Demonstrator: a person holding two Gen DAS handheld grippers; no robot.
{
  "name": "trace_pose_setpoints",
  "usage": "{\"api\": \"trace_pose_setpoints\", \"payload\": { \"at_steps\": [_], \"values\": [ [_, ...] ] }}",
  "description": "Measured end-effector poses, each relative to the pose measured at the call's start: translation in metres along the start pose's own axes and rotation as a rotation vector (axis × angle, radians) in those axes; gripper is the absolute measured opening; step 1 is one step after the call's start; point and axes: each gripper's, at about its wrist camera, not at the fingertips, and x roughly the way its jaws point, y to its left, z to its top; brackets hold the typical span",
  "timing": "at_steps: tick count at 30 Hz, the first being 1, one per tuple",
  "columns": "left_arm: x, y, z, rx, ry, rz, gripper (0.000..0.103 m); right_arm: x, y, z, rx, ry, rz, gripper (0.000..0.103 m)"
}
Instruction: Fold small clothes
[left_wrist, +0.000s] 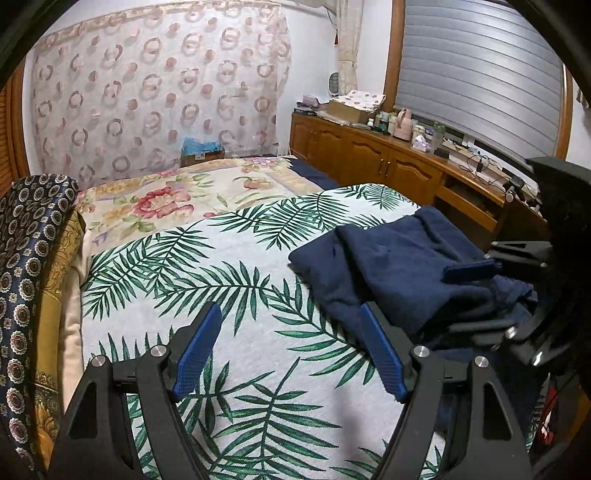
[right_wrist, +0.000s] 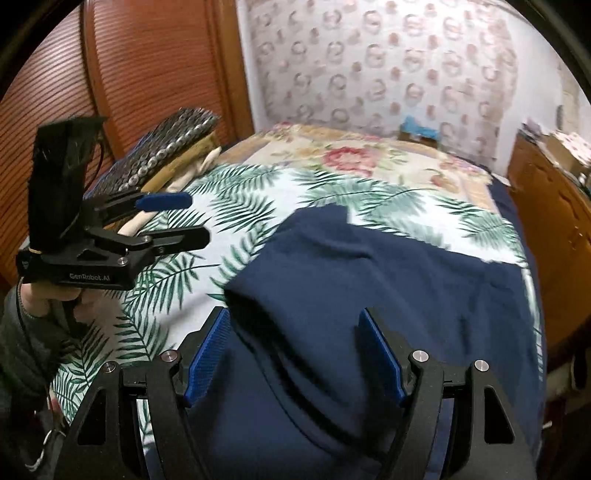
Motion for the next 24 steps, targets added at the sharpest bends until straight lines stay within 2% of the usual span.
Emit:
{"api": "trace_pose_setpoints", "payload": {
  "at_steps": [6,9,11,13,19,24],
  "values": [
    [-0.003,0.005,-0.002,-0.018,-0.007,0.01,0.078,0.019,-0.004,0.004,-0.072,0.093,-0.036,0.075],
    [-0.003,0.007,-0.003,-0.02,-0.008,0.013,0.078,0.023,-0.01,0.006,-0.101,0.117,-0.05,0.055],
    [-0.001,0.009,-0.004,-0.023,-0.004,0.014,0.078,0.022,-0.018,0.01,-0.093,0.111,-0.048,0.027],
    [0.0,0.01,-0.005,-0.025,0.001,0.016,0.078,0.018,-0.028,0.016,-0.063,0.094,-0.026,0.013],
    [0.004,0.009,-0.008,-0.014,0.015,0.017,0.078,-0.009,-0.064,0.029,-0.028,-0.004,-0.098,0.009],
    [0.005,0.005,-0.009,-0.003,0.021,0.018,0.078,-0.029,-0.114,0.038,0.023,-0.031,-0.197,0.009]
  ]
}}
